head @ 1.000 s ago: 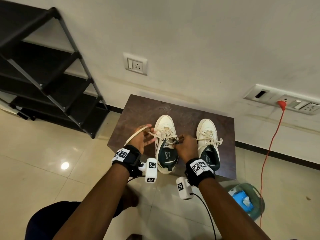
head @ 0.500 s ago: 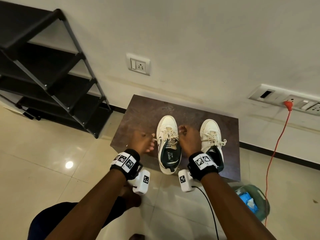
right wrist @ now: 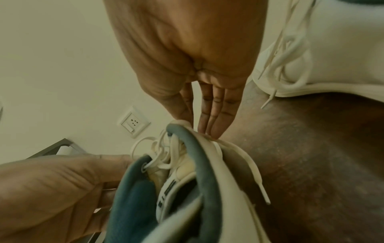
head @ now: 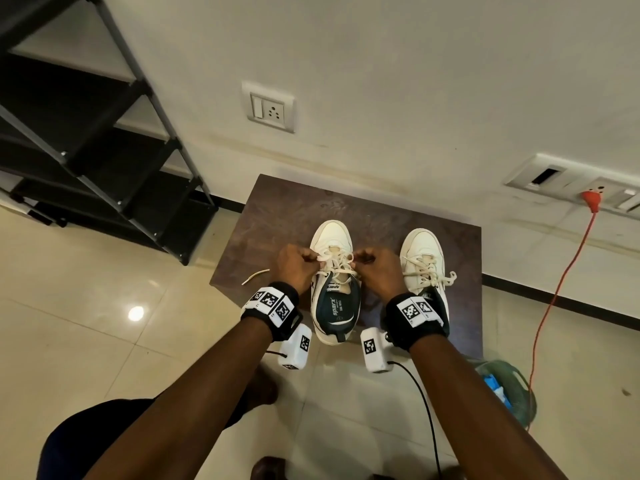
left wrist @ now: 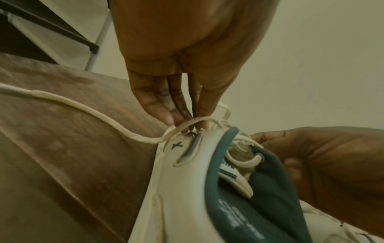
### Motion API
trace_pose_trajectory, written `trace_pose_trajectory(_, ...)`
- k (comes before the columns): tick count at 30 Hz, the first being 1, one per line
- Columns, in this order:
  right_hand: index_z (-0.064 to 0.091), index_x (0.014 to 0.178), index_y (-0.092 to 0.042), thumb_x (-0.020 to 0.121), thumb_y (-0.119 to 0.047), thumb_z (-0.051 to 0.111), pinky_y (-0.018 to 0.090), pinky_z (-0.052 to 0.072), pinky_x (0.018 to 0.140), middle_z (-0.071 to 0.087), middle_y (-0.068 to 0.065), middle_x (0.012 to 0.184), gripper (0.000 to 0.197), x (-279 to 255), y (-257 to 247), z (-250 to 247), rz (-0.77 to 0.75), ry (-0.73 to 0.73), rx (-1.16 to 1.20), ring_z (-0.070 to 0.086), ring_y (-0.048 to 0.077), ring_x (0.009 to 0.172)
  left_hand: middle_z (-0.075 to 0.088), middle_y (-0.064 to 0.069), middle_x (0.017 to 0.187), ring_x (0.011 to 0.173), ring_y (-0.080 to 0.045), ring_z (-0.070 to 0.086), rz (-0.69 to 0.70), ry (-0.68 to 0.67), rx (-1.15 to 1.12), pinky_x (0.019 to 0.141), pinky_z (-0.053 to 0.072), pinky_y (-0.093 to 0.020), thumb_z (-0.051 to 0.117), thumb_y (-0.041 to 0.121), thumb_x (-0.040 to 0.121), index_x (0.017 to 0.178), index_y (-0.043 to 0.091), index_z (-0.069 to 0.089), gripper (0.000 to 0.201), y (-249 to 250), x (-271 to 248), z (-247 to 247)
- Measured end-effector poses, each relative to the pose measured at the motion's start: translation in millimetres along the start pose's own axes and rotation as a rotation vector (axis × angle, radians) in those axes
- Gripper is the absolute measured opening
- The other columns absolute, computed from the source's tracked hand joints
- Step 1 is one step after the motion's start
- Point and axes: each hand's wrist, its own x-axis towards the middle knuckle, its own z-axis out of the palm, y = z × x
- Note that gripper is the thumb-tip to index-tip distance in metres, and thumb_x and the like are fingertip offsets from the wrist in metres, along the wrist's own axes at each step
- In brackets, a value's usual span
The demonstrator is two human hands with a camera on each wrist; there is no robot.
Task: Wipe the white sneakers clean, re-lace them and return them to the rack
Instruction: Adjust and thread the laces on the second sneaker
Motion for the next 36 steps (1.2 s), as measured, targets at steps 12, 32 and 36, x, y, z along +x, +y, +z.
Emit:
trace_pose_trajectory(12,0.064,0.089,-0.015,0.090,-0.008,0.067,0.033,0.049,0.074,0.070,0.005,0.084,0.008,3.9,1.0,9.9,-0.188,0.027,-0.178,0.063,0.023,0.080,0.074,-0.001,0.091,0.088,-0.022,0.067,0.069,-0.030,0.171,0.083,0.054,-0.043,0.067,0.029,0.093,0.095,0.018,0.071,0.011,-5.6,10.1,3.7)
trace_pose_trajectory(32,0.077,0.094,-0.006,0.091,0.003,0.064,0.017,0.047,0.059,0.069,-0.002,0.072,0.016,-18.2,6.3,-1.8,-0.006,-0.005,0.121,0.057,-0.003,0.051,0.075,0.007,0.078,0.073,-0.007,0.069,0.037,0.042,-0.064,0.069,0.051,-0.021,0.077,0.014,0.082,0.092,0.027,0.080,0.016,-1.5,-13.9,8.6)
trace_pose_trajectory(36,0.076,0.099,0.002,0.088,0.012,0.062,0.006,0.042,0.054,0.071,0.011,0.082,0.021,-18.0,5.2,-4.2,-0.056,-0.050,0.194,0.056,-0.007,0.048,0.077,0.010,0.085,0.075,-0.004,0.068,0.084,0.025,-0.014,0.072,0.053,-0.021,0.069,0.007,0.086,0.085,0.023,0.081,0.020,-1.9,-11.7,11.7)
